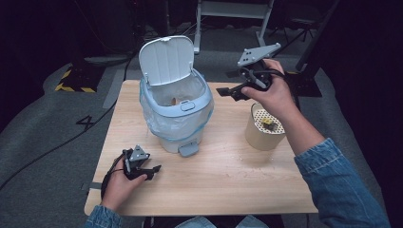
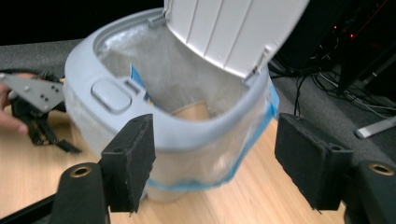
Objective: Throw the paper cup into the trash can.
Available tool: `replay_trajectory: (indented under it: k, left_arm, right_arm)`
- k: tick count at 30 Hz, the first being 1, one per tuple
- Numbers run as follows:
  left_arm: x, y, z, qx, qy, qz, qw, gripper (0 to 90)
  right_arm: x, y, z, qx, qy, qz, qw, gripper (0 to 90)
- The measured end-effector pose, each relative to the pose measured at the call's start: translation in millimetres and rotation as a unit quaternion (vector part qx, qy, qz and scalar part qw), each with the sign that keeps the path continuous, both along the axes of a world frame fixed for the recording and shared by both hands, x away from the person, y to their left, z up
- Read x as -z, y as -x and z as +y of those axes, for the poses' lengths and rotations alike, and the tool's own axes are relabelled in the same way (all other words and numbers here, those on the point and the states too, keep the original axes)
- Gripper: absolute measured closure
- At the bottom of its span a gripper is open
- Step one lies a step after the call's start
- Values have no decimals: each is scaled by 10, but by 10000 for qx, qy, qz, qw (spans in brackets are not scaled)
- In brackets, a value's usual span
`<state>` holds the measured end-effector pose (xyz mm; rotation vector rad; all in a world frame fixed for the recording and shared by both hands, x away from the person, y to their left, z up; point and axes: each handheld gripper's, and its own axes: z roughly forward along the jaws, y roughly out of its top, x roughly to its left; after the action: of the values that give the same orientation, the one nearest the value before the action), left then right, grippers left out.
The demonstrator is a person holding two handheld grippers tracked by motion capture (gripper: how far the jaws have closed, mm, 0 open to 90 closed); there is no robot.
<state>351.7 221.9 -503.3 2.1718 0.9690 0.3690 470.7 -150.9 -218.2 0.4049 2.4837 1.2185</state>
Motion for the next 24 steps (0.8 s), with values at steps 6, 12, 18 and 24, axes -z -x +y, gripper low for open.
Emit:
replay_trajectory:
  k: [6, 12, 18, 24]
  left_arm:
    - [-2, -5, 38, -2, -43, -27, 10000, 334]
    - [-2, -1, 64, 8, 0, 28, 10000, 306]
    - [-36, 5, 91, -25, 53, 133, 9999, 290]
    - [-60, 8, 109, -66, 53, 92, 9999, 281]
  right_arm:
    - [29, 129, -271, 3, -57, -8, 10000, 291]
    - [36, 239, -645, 144, -279, 137, 9994, 288]
    - [144, 406, -1106, 436, -560, 153, 9974, 285]
    - [307, 539, -1454, 697, -607, 310, 9952, 279]
